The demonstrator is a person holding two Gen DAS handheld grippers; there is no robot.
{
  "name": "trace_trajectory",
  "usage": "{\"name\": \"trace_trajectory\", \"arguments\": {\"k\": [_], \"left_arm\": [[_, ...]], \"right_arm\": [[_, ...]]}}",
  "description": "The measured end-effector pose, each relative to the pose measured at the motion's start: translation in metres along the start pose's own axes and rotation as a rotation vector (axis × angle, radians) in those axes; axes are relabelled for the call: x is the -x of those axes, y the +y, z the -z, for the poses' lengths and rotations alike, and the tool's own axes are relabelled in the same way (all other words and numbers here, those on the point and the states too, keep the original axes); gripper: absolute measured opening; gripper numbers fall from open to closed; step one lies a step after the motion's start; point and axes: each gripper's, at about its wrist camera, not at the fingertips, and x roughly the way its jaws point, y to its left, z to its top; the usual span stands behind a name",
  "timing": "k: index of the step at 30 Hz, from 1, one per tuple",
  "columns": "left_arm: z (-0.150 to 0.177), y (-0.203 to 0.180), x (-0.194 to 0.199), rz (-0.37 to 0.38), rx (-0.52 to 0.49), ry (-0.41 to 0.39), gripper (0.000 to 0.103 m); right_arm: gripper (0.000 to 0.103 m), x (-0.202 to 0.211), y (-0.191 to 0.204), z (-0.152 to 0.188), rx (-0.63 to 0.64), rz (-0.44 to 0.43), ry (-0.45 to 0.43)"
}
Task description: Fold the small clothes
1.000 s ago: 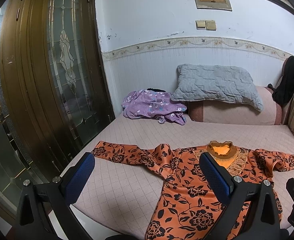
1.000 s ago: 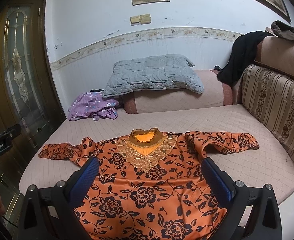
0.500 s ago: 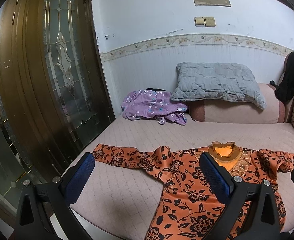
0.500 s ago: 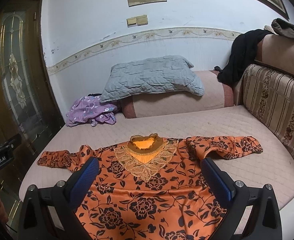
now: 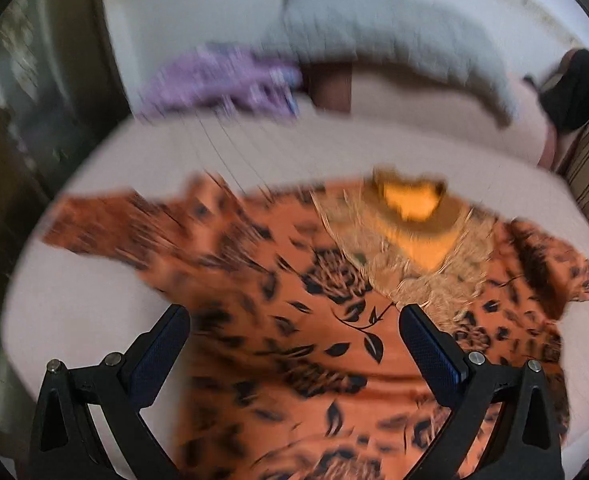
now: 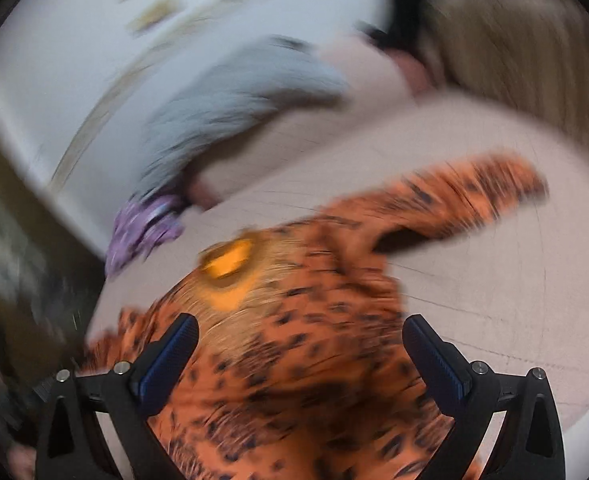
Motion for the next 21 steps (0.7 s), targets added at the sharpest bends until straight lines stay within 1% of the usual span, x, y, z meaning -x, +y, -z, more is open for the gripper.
{"name": "trace_trajectory", "arguments": {"k": [2, 4, 5, 6, 7, 8, 9, 10, 11, 12, 14, 15, 16, 17, 19, 21], "left_arm": [[0.003, -0.013, -0.036, -0.003, 0.003, 0.032, 0.103], [0.007, -0.023, -0.061, -0.011, -0.015, 0.037, 0.103], [0.009, -0.030, -0.072, -0.021, -0.038, 0.039, 0.103], [0.008, -0.035, -0.078, -0.028, -0.057, 0.049, 0.103], [0.007, -0.038, -0.084, -0.032, -0.075, 0.058, 0.103], [0.004, -0.043, -0.088, -0.026, -0.096, 0.058, 0.103], [0.002, -0.045, -0.090, -0.025, -0.110, 0.051, 0.103], [0.001, -0.046, -0.091, -0.035, -0.120, 0.041, 0.103], [0.000, -0.048, -0.094, -0.042, -0.131, 0.033, 0.103], [-0.001, -0.048, -0.095, -0.030, -0.134, 0.036, 0.103], [-0.004, -0.048, -0.100, 0.024, -0.120, 0.053, 0.103], [-0.005, -0.048, -0.103, 0.051, -0.110, 0.071, 0.103], [-0.006, -0.047, -0.108, 0.072, -0.105, 0.091, 0.103], [-0.007, -0.047, -0.113, 0.090, -0.103, 0.118, 0.103], [-0.010, -0.050, -0.112, 0.085, -0.113, 0.103, 0.103], [-0.015, -0.050, -0.110, 0.102, -0.121, 0.114, 0.103]], "right_arm": [[0.101, -0.014, -0.072, -0.030, -0.227, -0.016, -0.028], [0.096, -0.026, -0.113, -0.052, -0.354, -0.042, -0.038], [0.091, -0.034, -0.139, -0.065, -0.457, -0.075, -0.053], [0.091, -0.038, -0.151, -0.072, -0.499, -0.093, -0.070], [0.091, -0.043, -0.163, -0.082, -0.539, -0.093, -0.090], [0.090, -0.048, -0.175, -0.092, -0.569, -0.044, -0.113], [0.087, -0.054, -0.185, -0.102, -0.590, 0.022, -0.134], [0.084, -0.059, -0.191, -0.109, -0.600, 0.052, -0.144], [0.075, -0.069, -0.202, -0.120, -0.619, 0.096, -0.149], [0.072, -0.073, -0.205, -0.125, -0.622, 0.115, -0.154], [0.069, -0.082, -0.202, -0.143, -0.581, 0.157, -0.174], [0.052, -0.088, -0.201, -0.153, -0.548, 0.166, -0.175], [0.031, -0.096, -0.198, -0.156, -0.511, 0.173, -0.164], [0.005, -0.105, -0.198, -0.161, -0.500, 0.177, -0.129], [0.006, -0.110, -0.192, -0.161, -0.491, 0.199, -0.135], [0.006, -0.099, -0.167, -0.167, -0.429, 0.168, -0.167]]}}
